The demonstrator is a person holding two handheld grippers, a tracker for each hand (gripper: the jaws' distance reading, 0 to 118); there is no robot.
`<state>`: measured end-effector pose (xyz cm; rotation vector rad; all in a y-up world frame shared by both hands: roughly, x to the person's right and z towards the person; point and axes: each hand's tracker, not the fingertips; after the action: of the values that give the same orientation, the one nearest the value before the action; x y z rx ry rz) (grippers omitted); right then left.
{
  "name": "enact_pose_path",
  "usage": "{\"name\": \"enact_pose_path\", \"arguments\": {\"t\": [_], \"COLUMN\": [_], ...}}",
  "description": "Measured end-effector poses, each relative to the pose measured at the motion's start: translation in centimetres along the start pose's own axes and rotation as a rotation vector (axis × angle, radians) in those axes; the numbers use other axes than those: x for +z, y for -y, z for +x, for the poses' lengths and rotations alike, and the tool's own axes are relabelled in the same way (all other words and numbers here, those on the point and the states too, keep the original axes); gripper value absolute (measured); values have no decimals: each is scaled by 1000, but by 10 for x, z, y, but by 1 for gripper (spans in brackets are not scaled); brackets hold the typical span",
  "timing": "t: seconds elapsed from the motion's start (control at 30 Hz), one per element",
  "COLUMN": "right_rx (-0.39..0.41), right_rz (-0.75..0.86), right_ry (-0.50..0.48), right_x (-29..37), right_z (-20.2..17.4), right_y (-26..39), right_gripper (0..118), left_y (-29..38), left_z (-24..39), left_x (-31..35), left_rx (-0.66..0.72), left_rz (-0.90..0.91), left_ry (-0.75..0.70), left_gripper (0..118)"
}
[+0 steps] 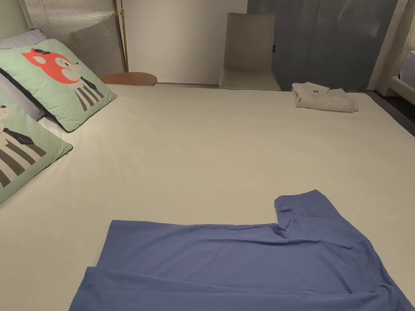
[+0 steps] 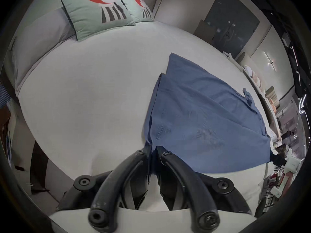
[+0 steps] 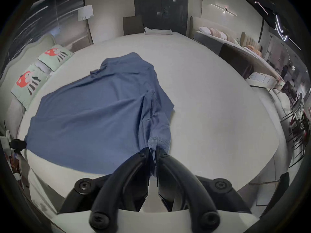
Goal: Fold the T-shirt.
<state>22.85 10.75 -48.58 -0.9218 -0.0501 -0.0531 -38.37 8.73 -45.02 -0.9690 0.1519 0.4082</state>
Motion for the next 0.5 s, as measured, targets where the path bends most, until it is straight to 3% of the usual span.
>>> {"name": "enact_pose_path", "arguments": {"t": [0.13,0.17,0.2,0.23,0.27,0.3,0.5], "right_rx": [17,19,7,6,12,2,-50], "right_rz": [-2,4,24,56,96,136,470], "right_ry": [13,21,48,81,96,102,60], "right_x": [-4,-3,0,2,6,11,55], "right_z": [-4,-5,-4,-5,-6,-7,-31], "right_y": [3,3,2,-1,-5,-9,-50], "right_gripper": [7,12,26,61,86,100,98], "left_y": [-4,-6,-7,-9,-12,-14,-40], "left_z": [-3,-2,0,4,8,15,70], "left_x": [-2,1,5,10,15,21,59], "left_rx": [-11,-13,-24,-50,-67,-83,-181], "left_rz": [31,56,90,132,172,209,455], "left_ry": [-8,-8,-35,-58,-66,-53,35], "left_gripper": [5,14,33,67,90,106,109]}}
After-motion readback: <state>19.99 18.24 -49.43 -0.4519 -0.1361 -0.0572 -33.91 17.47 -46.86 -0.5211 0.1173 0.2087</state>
